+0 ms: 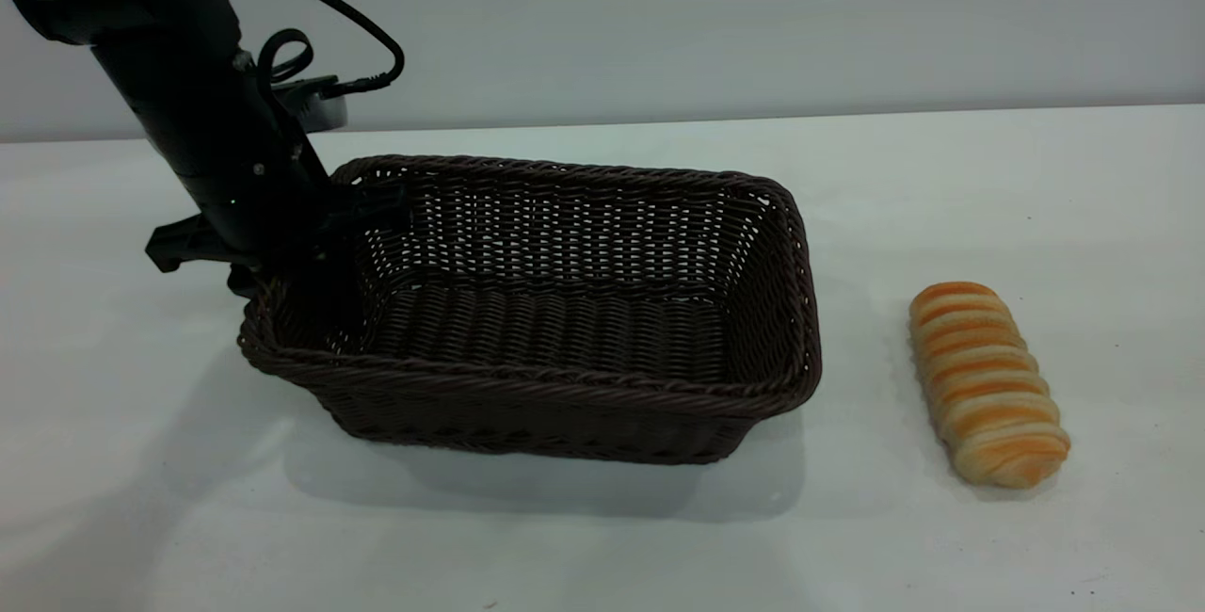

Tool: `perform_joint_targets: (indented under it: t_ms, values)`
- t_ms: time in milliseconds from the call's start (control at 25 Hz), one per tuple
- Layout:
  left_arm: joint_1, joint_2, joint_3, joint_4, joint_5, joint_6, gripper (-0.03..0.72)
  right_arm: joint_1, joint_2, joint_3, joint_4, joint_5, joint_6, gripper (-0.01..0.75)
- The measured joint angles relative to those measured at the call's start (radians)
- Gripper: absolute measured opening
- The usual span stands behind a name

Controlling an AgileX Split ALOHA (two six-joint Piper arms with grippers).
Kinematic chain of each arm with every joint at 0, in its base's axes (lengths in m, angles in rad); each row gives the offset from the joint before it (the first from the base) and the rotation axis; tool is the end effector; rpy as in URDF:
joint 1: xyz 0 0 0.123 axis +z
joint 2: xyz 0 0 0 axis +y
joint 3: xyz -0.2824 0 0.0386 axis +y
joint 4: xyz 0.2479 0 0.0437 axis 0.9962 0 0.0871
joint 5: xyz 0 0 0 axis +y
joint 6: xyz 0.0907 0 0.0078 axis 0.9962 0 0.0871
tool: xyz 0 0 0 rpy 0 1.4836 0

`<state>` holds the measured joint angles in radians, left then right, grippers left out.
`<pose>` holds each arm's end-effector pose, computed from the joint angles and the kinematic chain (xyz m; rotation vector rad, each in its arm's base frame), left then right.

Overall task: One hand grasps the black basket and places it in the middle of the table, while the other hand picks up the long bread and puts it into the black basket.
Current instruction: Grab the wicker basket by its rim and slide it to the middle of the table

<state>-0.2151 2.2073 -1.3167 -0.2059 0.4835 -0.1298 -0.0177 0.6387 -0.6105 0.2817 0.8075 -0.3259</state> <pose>0.4034 -0.0970 0.0751 -0.1200 2.8715 -0.2426 0.1121 0.0163 0.2996 -0.2300 2.2745 0.1564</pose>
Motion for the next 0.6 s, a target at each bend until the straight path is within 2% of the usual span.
perform_joint_targets:
  t_ms: [120, 320, 400, 480, 600]
  values:
    - [0.000, 0.000, -0.001, 0.002, 0.010, -0.008, 0.258, 0.000, 0.000, 0.000, 0.000, 0.000, 0.000, 0.425]
    - [0.001, -0.020, -0.001, 0.049, 0.041, -0.020, 0.500, 0.000, 0.000, 0.000, 0.000, 0.000, 0.000, 0.425]
    - [0.001, -0.060, -0.001, 0.074, 0.055, -0.027, 0.564, 0.000, 0.001, 0.000, 0.000, 0.000, 0.000, 0.425]
    - [0.001, -0.113, -0.001, 0.103, 0.071, -0.045, 0.595, 0.000, 0.014, 0.000, 0.007, -0.001, 0.000, 0.425]
    - [0.001, -0.215, -0.001, 0.144, 0.104, -0.069, 0.595, 0.000, 0.081, 0.000, 0.062, -0.007, -0.024, 0.425]
